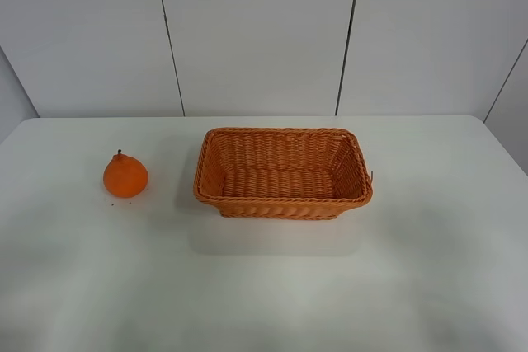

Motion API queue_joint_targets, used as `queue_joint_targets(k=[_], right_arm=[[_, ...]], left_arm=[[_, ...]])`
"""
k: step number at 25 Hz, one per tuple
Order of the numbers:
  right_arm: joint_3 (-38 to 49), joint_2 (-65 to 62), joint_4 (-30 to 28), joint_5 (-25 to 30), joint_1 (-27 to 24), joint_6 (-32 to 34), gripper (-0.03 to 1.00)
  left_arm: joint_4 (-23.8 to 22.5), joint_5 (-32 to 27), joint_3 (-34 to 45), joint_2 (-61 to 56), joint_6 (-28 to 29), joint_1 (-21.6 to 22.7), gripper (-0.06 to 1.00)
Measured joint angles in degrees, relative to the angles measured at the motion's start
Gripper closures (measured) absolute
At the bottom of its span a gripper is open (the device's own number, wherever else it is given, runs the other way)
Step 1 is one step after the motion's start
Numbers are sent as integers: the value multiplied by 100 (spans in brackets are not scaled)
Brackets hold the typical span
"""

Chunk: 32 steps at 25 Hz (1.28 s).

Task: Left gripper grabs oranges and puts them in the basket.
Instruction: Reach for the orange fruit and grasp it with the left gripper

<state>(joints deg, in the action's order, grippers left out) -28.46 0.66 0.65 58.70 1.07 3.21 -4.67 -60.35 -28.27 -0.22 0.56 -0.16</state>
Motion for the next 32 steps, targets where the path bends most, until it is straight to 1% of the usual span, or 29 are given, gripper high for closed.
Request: queue_joint_targets(k=[9, 12, 16, 19, 20, 21, 23, 25, 29, 31, 32], right_arm=[[0, 0, 0, 0, 0, 0, 27], [0, 0, 0, 0, 0, 0, 27], [0, 0, 0, 0, 0, 0, 27], [0, 0, 0, 0, 0, 0, 27], [0, 0, 0, 0, 0, 0, 27], [0, 0, 0, 0, 0, 0, 27], [0, 0, 0, 0, 0, 0, 27], [0, 0, 0, 0, 0, 0, 27], [0, 0, 0, 0, 0, 0, 27], [0, 0, 0, 0, 0, 0, 27], [0, 0, 0, 0, 0, 0, 27]], left_arm=[[0, 48, -20, 0, -7, 0, 4], [0, 467, -139, 265, -143, 0, 4], [76, 1160, -197, 1568, -161, 0, 4], [265, 1733, -348, 2914, -161, 0, 4], [312, 2190, -570, 3913, -161, 0, 4], [325, 2457, -767, 4404, -169, 0, 4], [337, 2752, -1150, 5351, -222, 0, 4], [406, 2867, -1622, 6207, -410, 0, 4], [587, 2892, -2491, 7745, -885, 0, 4], [618, 2898, -2858, 8350, -971, 0, 4], [618, 2898, -2858, 8350, -971, 0, 4]])
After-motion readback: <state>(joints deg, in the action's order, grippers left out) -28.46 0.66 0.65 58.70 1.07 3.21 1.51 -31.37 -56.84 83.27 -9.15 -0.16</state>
